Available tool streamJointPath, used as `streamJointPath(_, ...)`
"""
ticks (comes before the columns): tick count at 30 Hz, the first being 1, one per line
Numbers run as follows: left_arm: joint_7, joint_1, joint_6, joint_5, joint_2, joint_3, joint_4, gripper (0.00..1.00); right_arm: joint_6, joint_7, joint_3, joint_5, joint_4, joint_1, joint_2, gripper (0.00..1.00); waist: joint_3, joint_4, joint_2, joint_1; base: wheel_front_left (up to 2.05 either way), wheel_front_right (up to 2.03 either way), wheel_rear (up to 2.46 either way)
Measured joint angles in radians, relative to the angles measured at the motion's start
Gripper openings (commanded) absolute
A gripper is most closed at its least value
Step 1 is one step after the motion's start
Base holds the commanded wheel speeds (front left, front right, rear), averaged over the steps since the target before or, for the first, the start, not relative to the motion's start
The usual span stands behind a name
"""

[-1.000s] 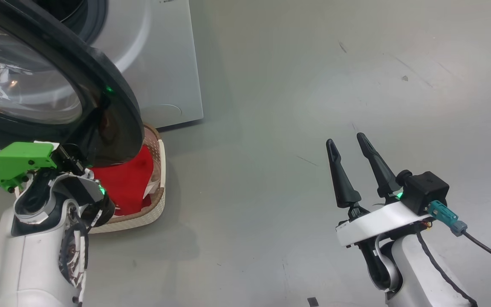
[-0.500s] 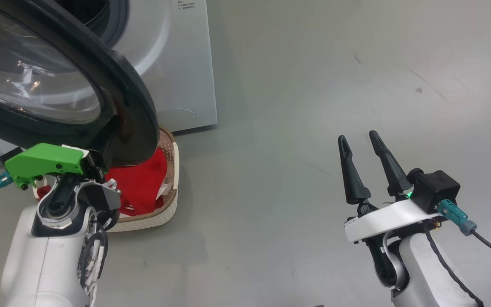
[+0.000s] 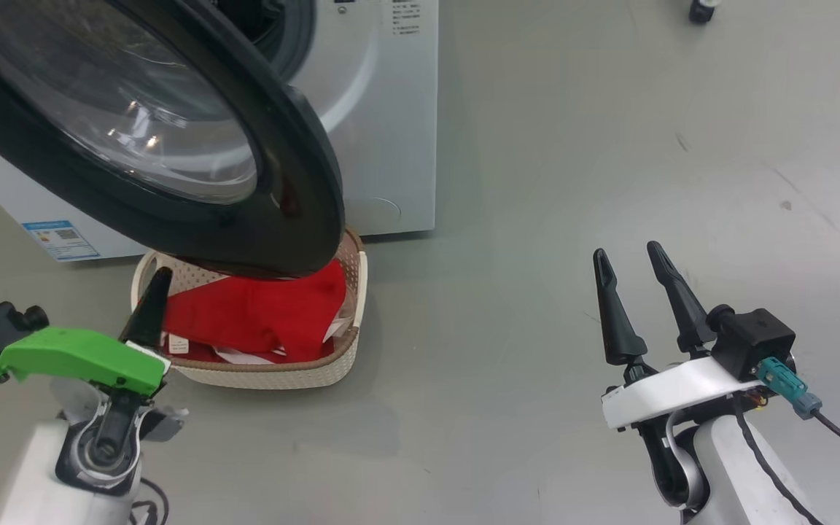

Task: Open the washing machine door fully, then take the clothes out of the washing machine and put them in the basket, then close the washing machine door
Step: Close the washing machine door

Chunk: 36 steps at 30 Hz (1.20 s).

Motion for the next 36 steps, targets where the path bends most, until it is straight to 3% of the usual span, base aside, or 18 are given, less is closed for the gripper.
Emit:
streamJointPath(5, -0.12, 0.045, -0.006, 0.16, 0.059, -0.021, -0.038, 0.0, 0.0, 0.0, -0.007, -0.008, -0.001, 0.008, 0.0, 1.0, -0.023, 0.05, 0.0, 0.0, 0.0, 0.0, 0.0)
streamJointPath(17, -0.358, 0.183, -0.005, 0.403, 0.094, -0.057, -0.118, 0.0, 0.001, 0.0, -0.006, -0.016, -0.006, 0.042, 0.001, 1.0, -0.078, 0.135, 0.0, 0.0, 0.0, 0.0, 0.0)
streamJointPath(27, -0.363, 0.262, 0.05, 0.634, 0.134, -0.067, -0.175, 0.0, 0.001, 0.0, 0.009, -0.016, -0.006, 0.051, 0.003, 1.0, -0.088, 0.159, 0.0, 0.0, 0.0, 0.0, 0.0)
streamJointPath(29, -0.362, 0.274, 0.063, 0.681, 0.139, -0.073, -0.182, 0.42, 0.001, 0.0, 0.011, -0.016, -0.005, 0.051, 0.003, 1.0, -0.088, 0.162, 0.0, 0.0, 0.0, 0.0, 0.0)
streamJointPath(30, -0.362, 0.283, 0.068, 0.696, 0.139, -0.074, -0.186, 0.87, 0.001, 0.0, 0.012, -0.016, -0.005, 0.051, 0.003, 1.0, -0.089, 0.163, -0.0001, 0.0, 0.0, 0.0, 0.0)
streamJointPath(31, -0.362, 0.292, 0.074, 0.706, 0.135, -0.068, -0.194, 1.0, 0.001, 0.0, 0.012, -0.016, -0.005, 0.051, 0.003, 1.0, -0.089, 0.164, 0.0, 0.0, 0.0, 0.0, 0.0)
streamJointPath(36, -0.362, 0.297, 0.097, 0.821, 0.123, -0.03, -0.267, 1.0, 0.002, 0.0, 0.016, -0.017, -0.003, 0.054, 0.003, 1.0, -0.088, 0.17, 0.0, 0.0, 0.0, 0.0, 0.0)
